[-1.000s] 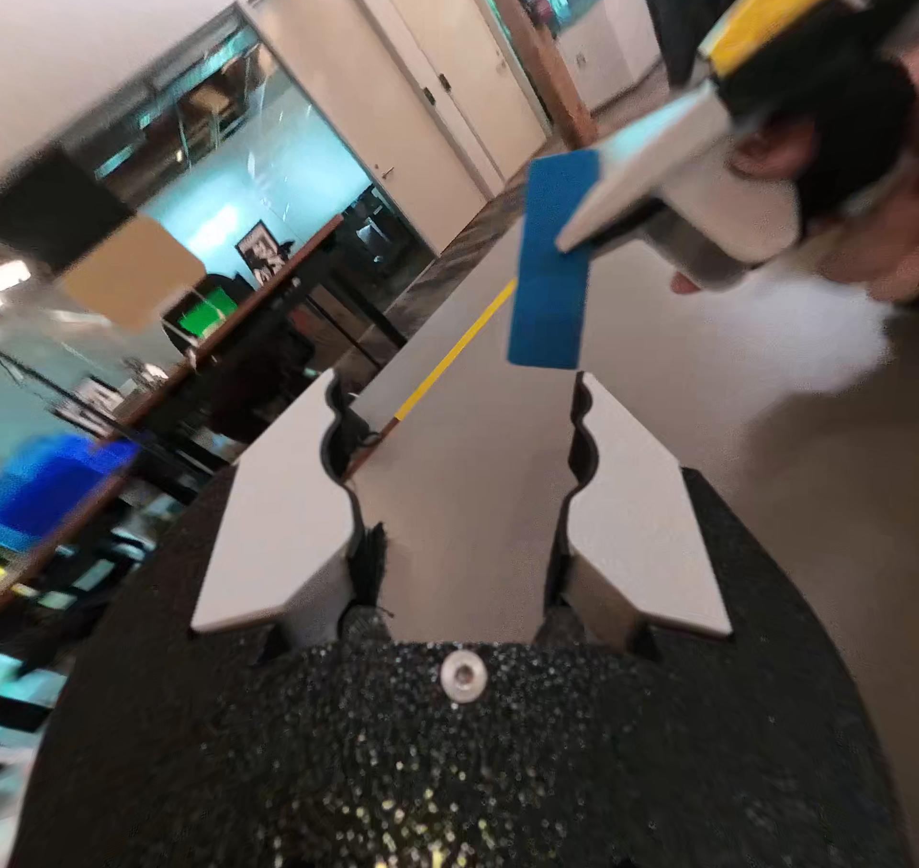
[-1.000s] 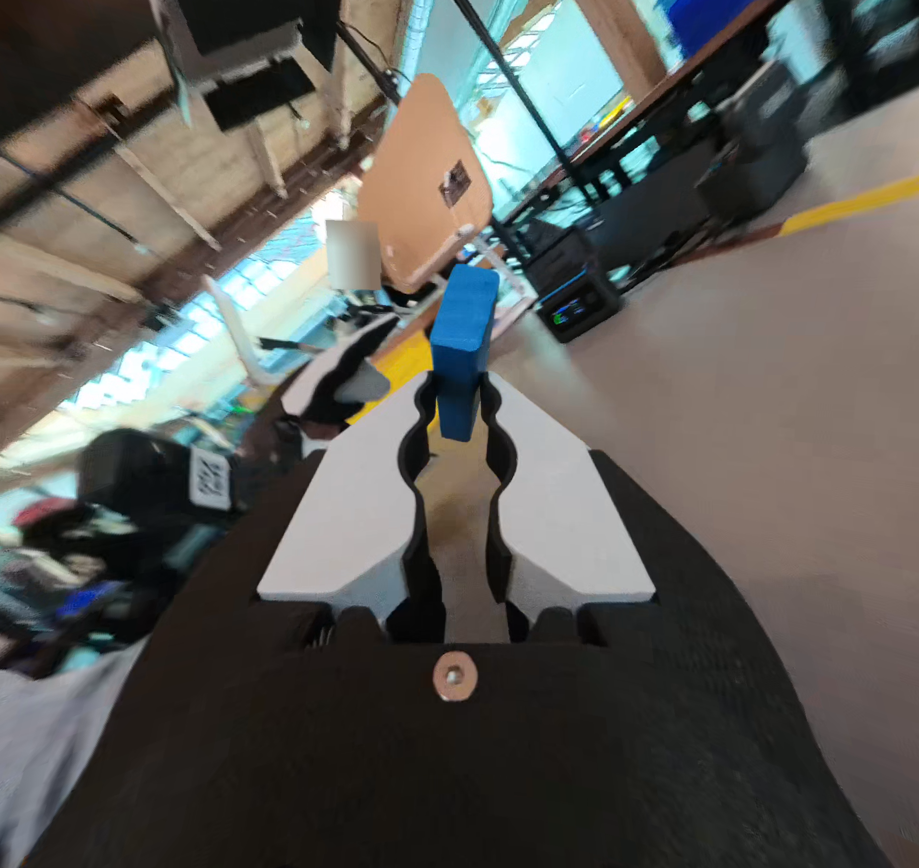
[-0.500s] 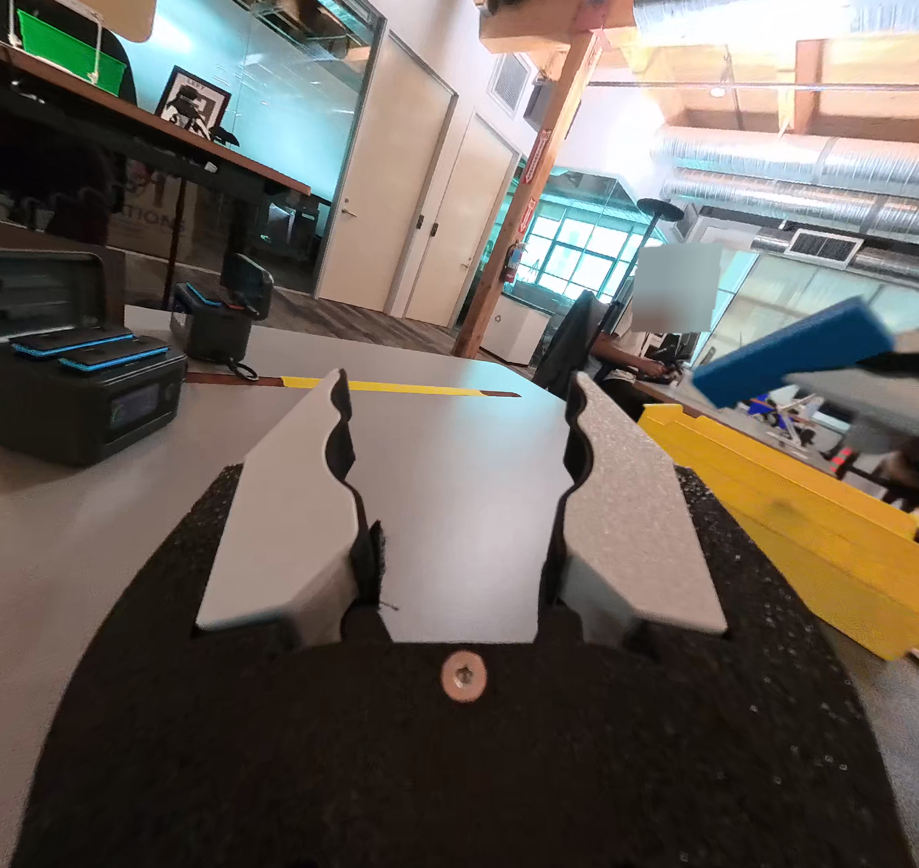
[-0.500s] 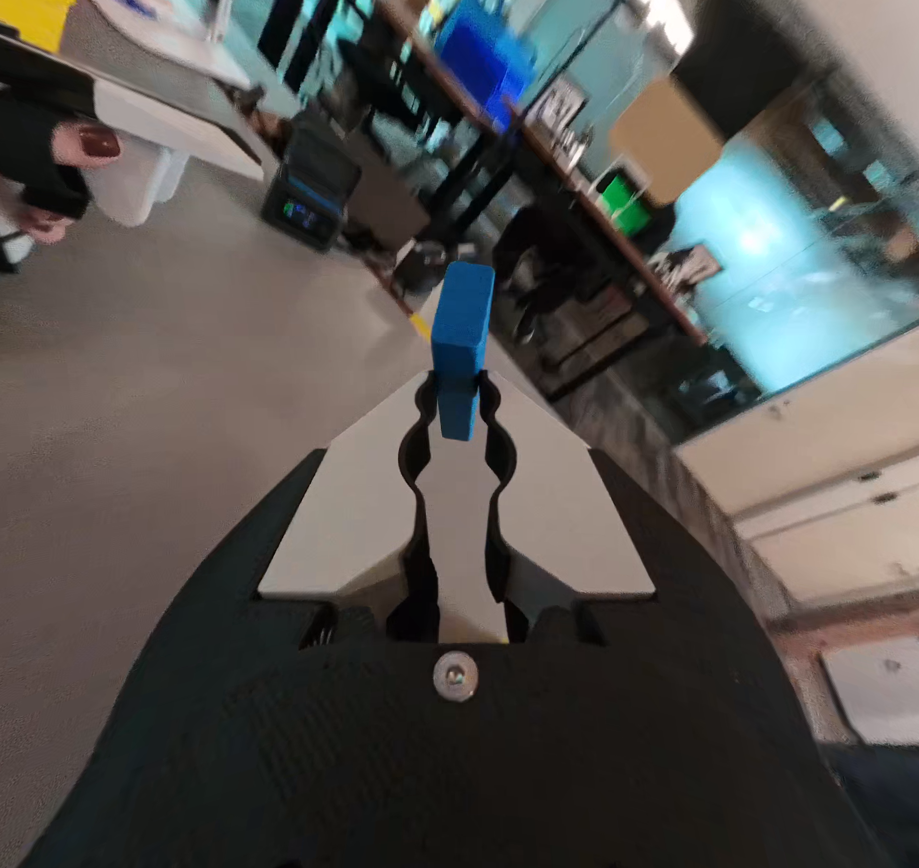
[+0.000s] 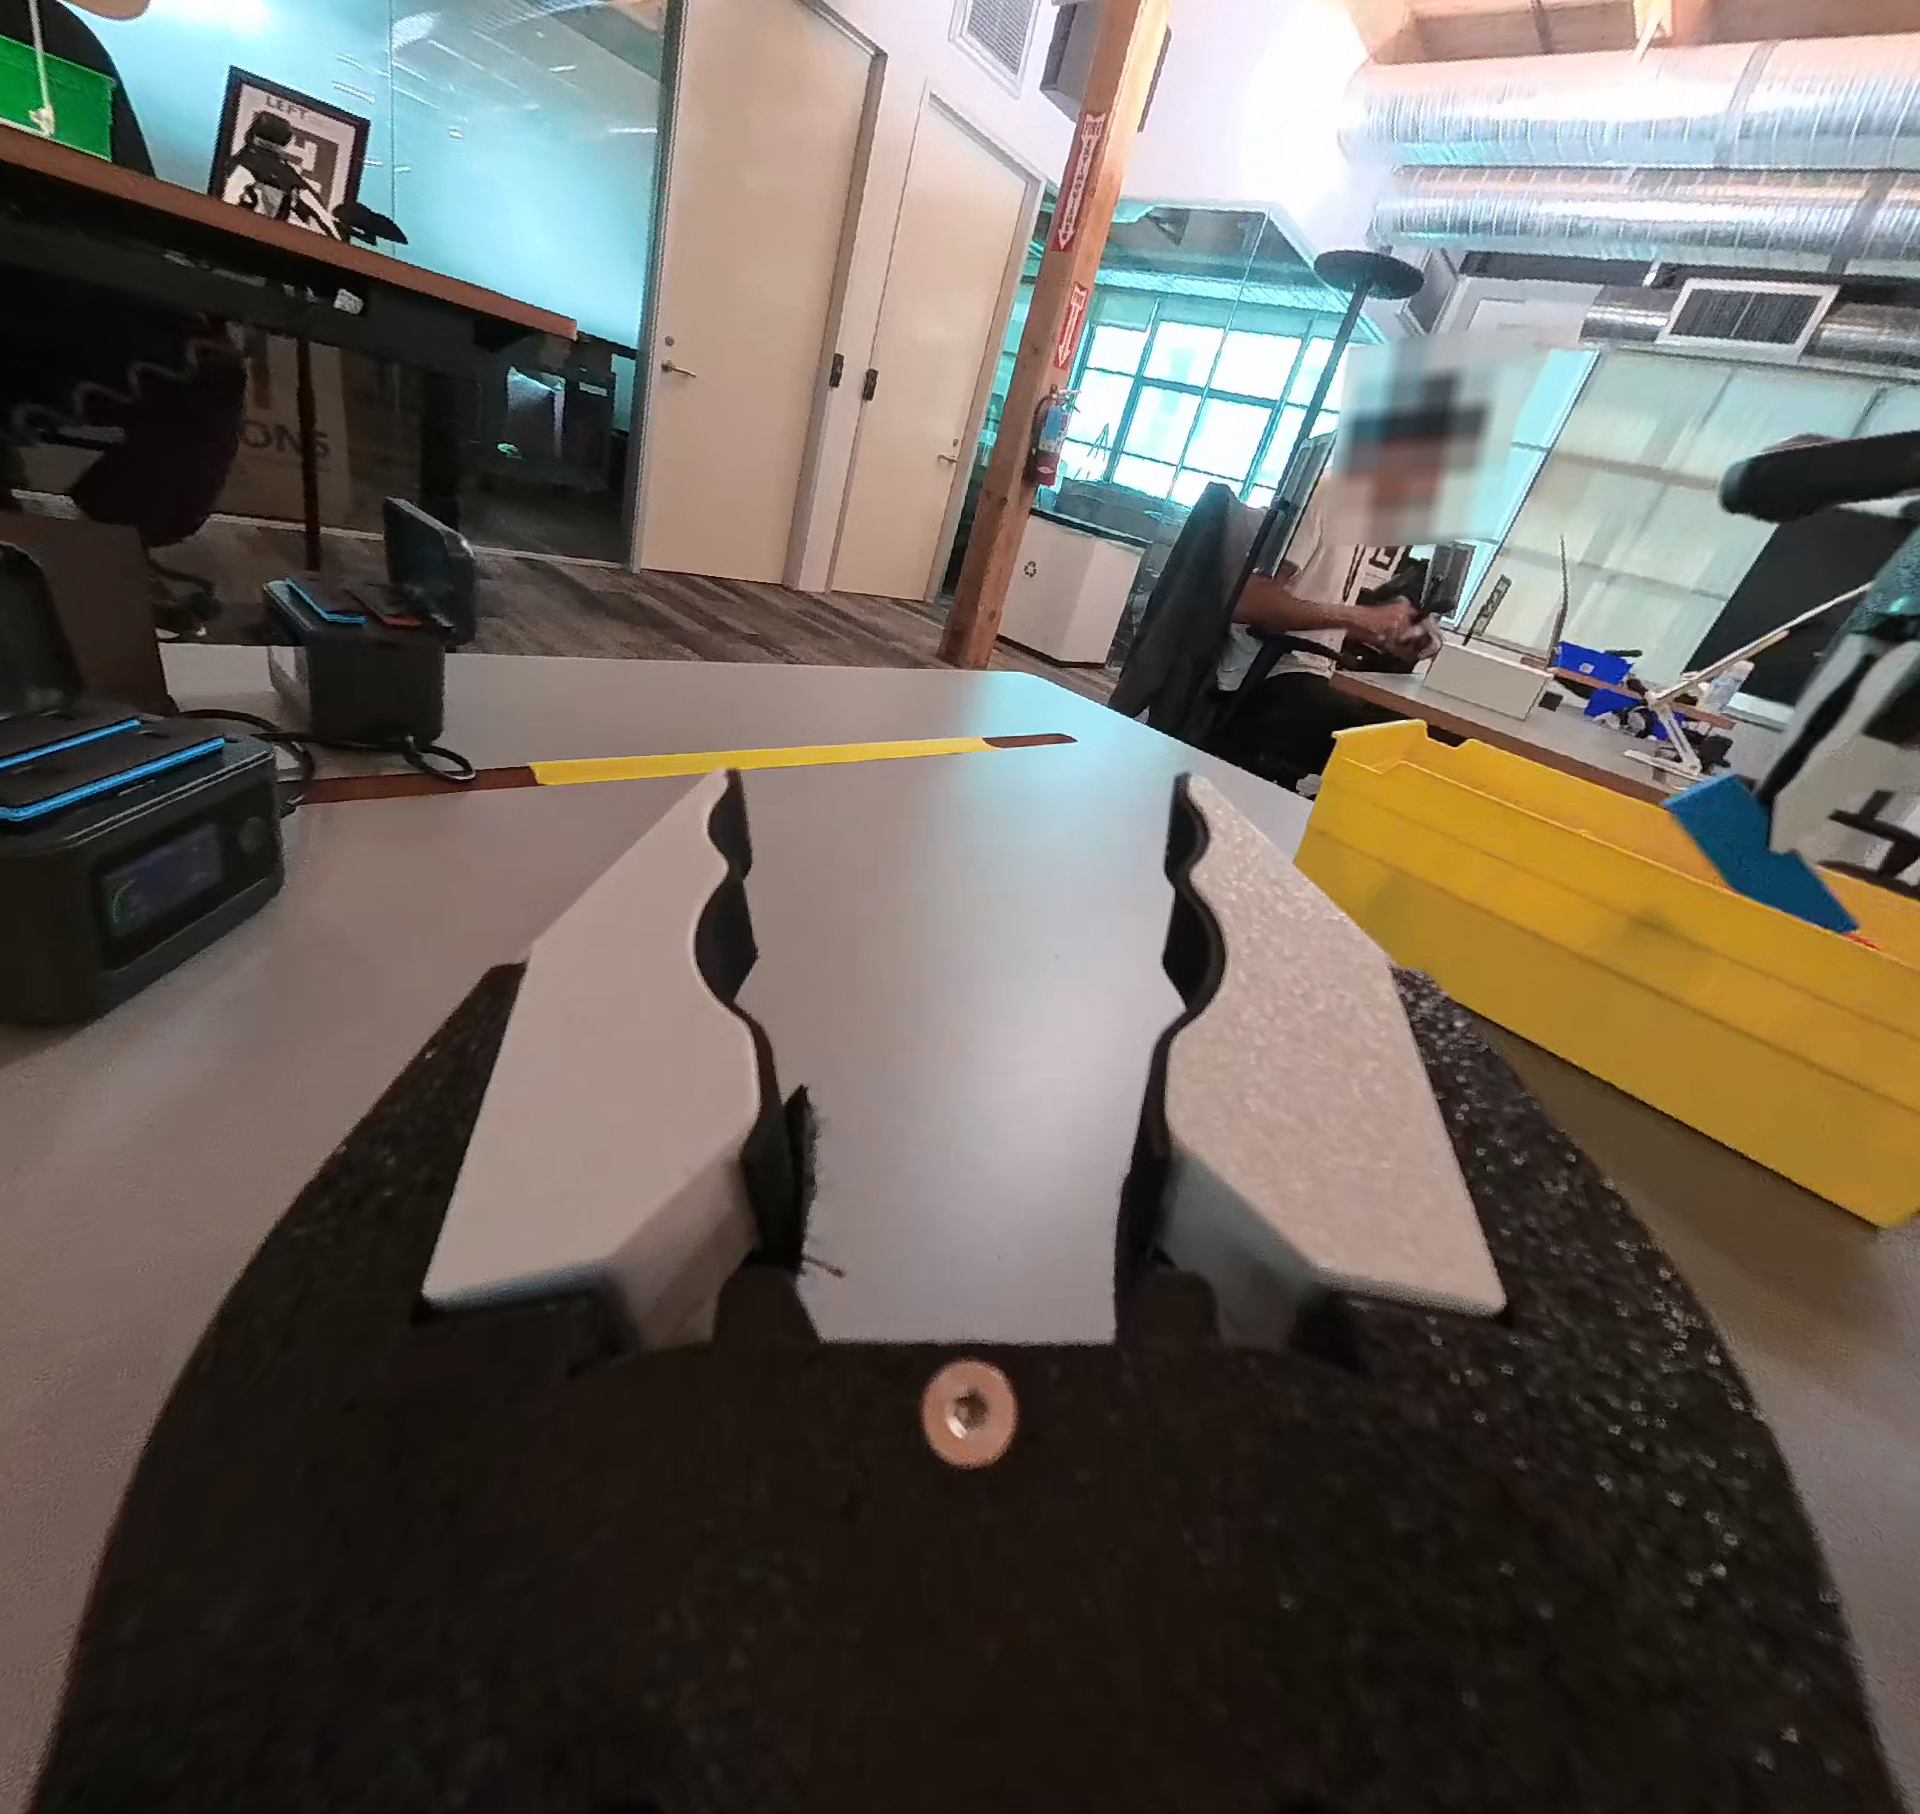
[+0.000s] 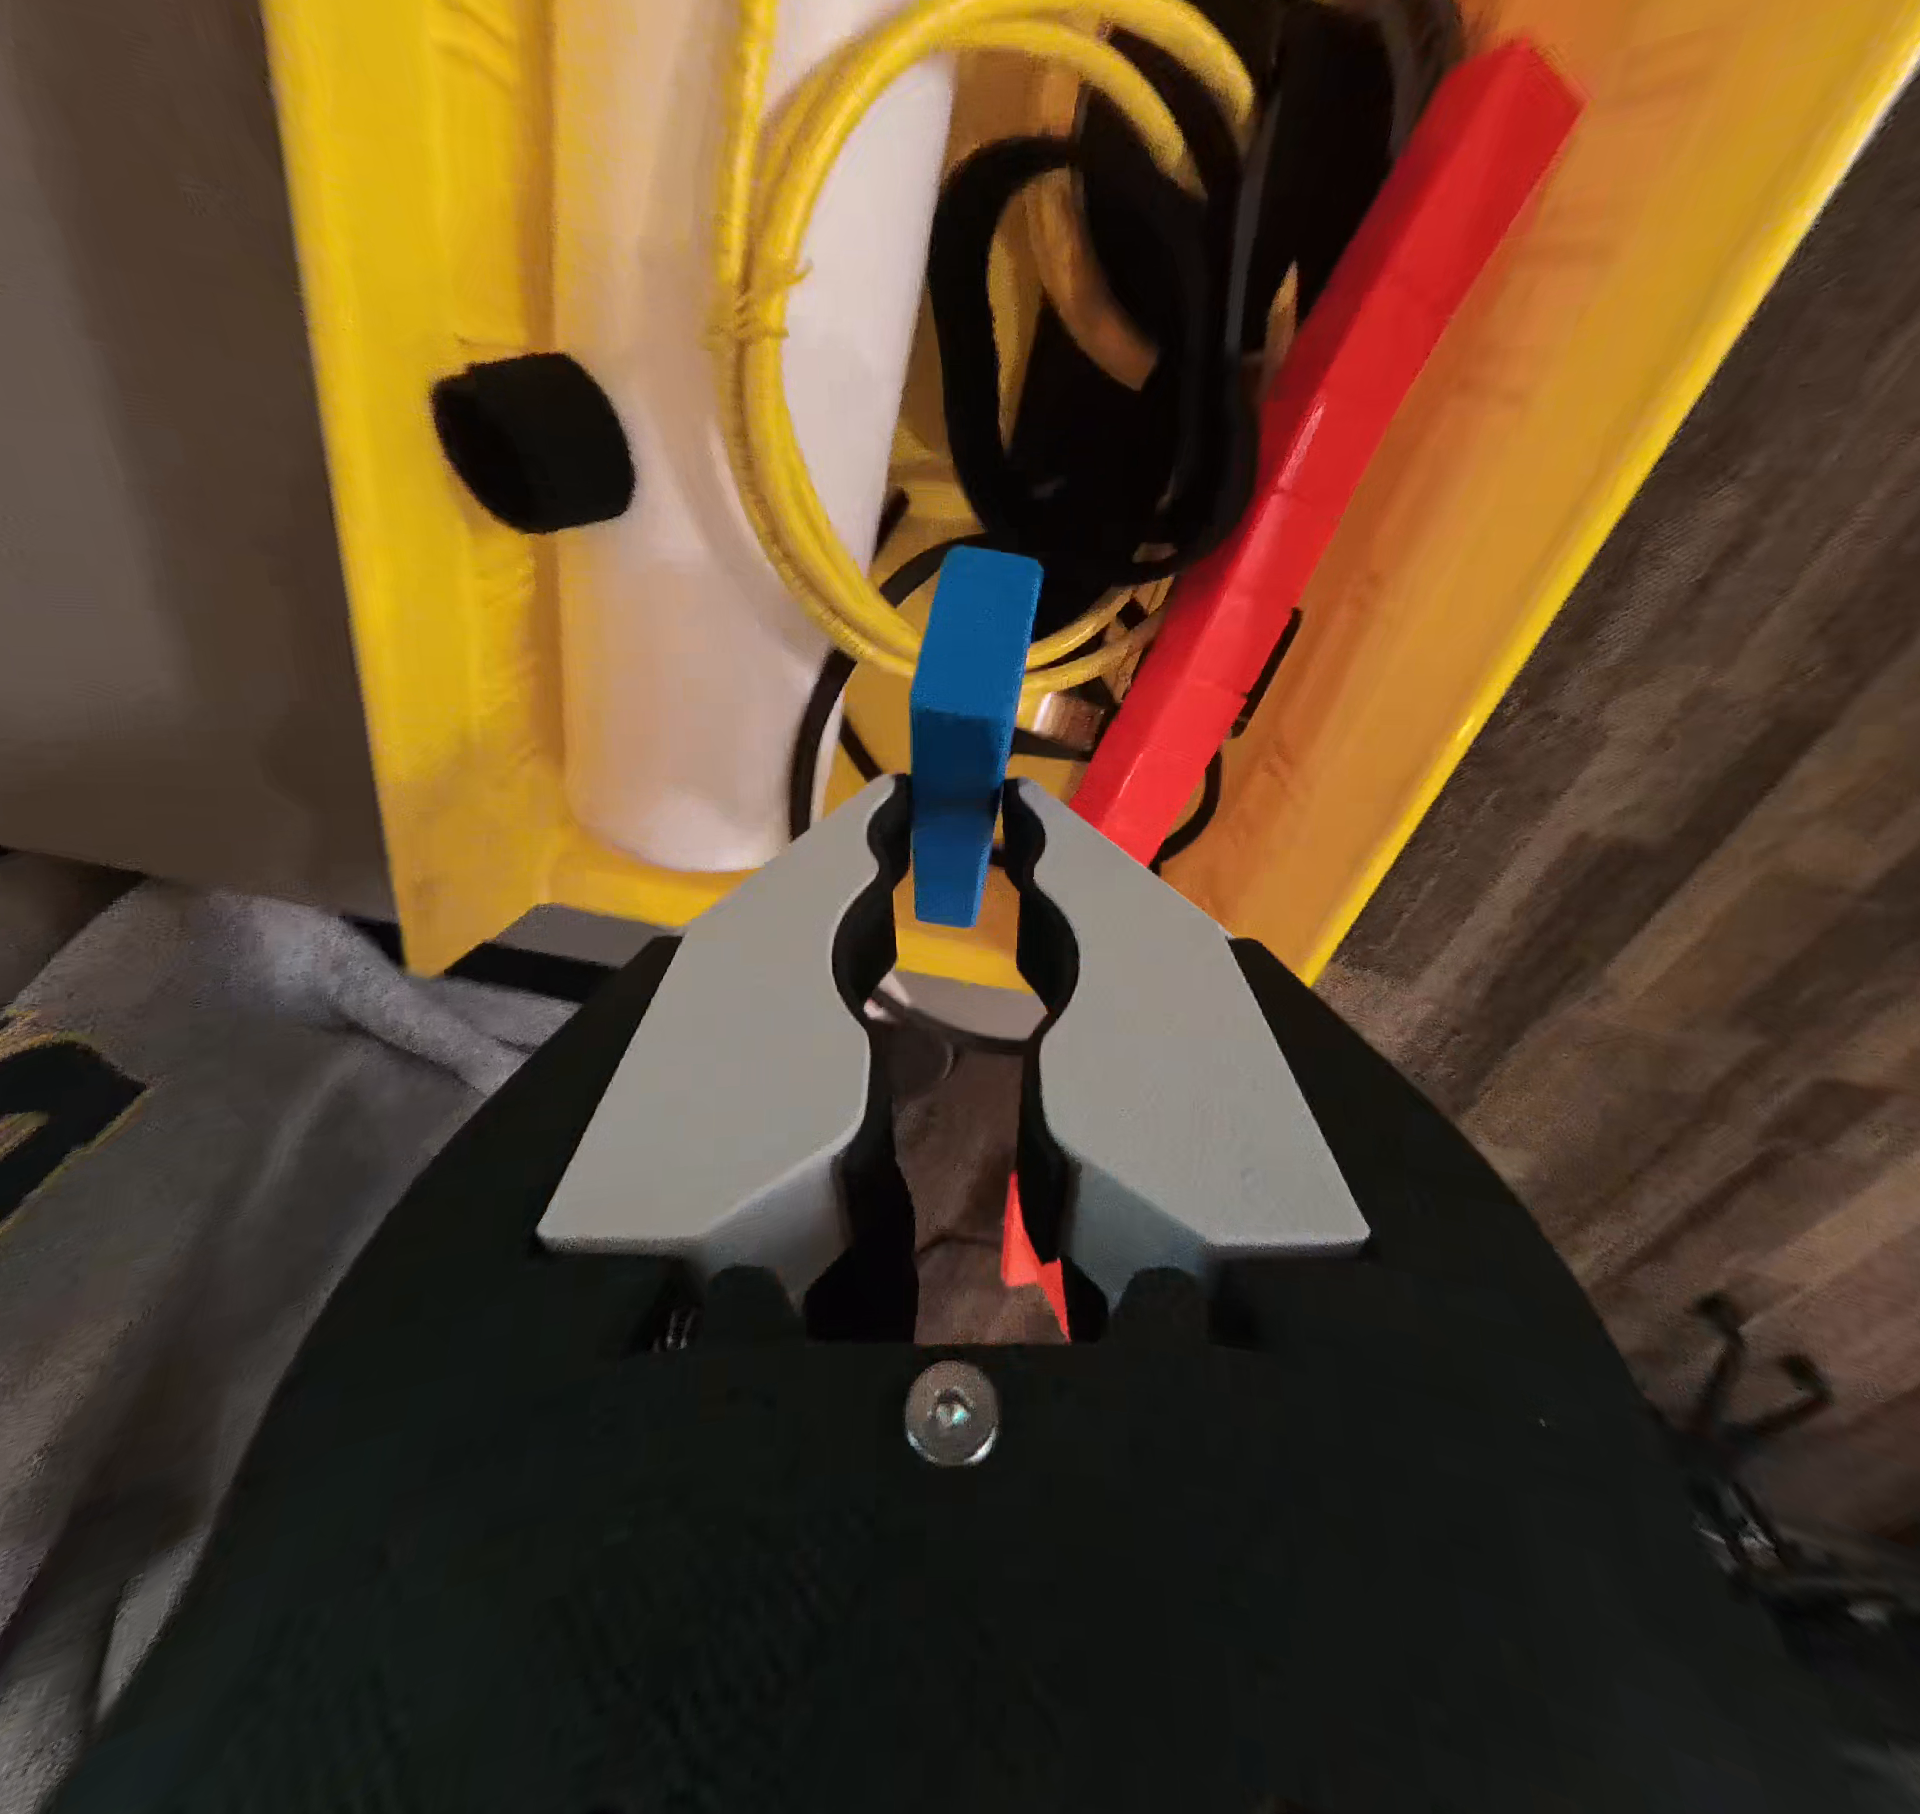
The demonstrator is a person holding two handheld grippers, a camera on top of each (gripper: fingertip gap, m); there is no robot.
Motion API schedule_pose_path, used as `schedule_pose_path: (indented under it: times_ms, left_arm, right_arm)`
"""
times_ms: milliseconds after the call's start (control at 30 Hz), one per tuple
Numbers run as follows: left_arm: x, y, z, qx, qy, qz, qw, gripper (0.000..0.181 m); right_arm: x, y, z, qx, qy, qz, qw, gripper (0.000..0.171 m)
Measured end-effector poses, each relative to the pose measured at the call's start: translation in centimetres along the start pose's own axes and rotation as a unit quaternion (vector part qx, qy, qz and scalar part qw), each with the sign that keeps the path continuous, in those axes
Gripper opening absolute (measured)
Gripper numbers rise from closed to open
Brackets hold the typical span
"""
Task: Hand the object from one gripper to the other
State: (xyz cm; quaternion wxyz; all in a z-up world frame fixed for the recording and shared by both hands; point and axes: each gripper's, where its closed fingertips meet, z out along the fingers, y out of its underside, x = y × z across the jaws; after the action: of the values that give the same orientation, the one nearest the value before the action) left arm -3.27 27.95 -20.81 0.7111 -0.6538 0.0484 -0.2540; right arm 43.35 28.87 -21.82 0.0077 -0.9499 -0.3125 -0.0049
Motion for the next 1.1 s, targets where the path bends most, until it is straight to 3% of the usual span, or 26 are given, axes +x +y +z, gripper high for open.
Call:
schedule_pose_path:
  times_ms: [100,200,267,333,433,533,667,833,1100]
  left_arm:
    - [0.0,0.1,0.0,-0.006,-0.008,0.012,1.000,0.081]
    - [-0.1,0.1,0.1,-0.009,-0.019,0.027,0.999,0.082]
    - [-0.3,0.2,0.2,-0.013,-0.033,0.036,0.999,0.082]
    - [-0.5,0.3,0.2,-0.017,-0.051,0.055,0.997,0.080]
    - [-0.8,0.5,0.0,-0.025,-0.079,0.091,0.992,0.078]
    - [-1.0,0.3,-0.2,-0.024,-0.105,0.124,0.986,0.077]
    - [-1.1,-0.2,-0.5,-0.019,-0.120,0.157,0.980,0.074]
    - [-0.9,-0.1,-0.1,-0.027,-0.119,0.174,0.977,0.073]
    - [1.8,-0.5,0.3,-0.031,-0.080,0.147,0.985,0.069]
  right_arm:
    - [0.2,-1.0,-0.3,0.031,0.032,0.016,0.999,0.054]
    - [-1.9,-4.4,-2.8,0.144,0.076,-0.015,0.987,0.060]
    - [-5.6,-8.0,-5.3,0.262,0.084,-0.055,0.960,0.059]
    - [-12.1,-11.8,-7.7,0.395,0.039,-0.120,0.910,0.056]
    - [-21.5,-16.4,-9.9,0.583,-0.048,-0.181,0.790,0.055]
    - [-26.3,-19.9,-7.5,0.687,-0.080,-0.181,0.699,0.055]
    - [-28.6,-23.0,-2.4,0.741,-0.080,-0.159,0.648,0.053]
    - [-31.3,-22.3,-2.3,0.776,-0.061,-0.226,0.586,0.048]
    - [-30.4,-22.1,-2.2,0.792,-0.020,-0.227,0.567,0.027]
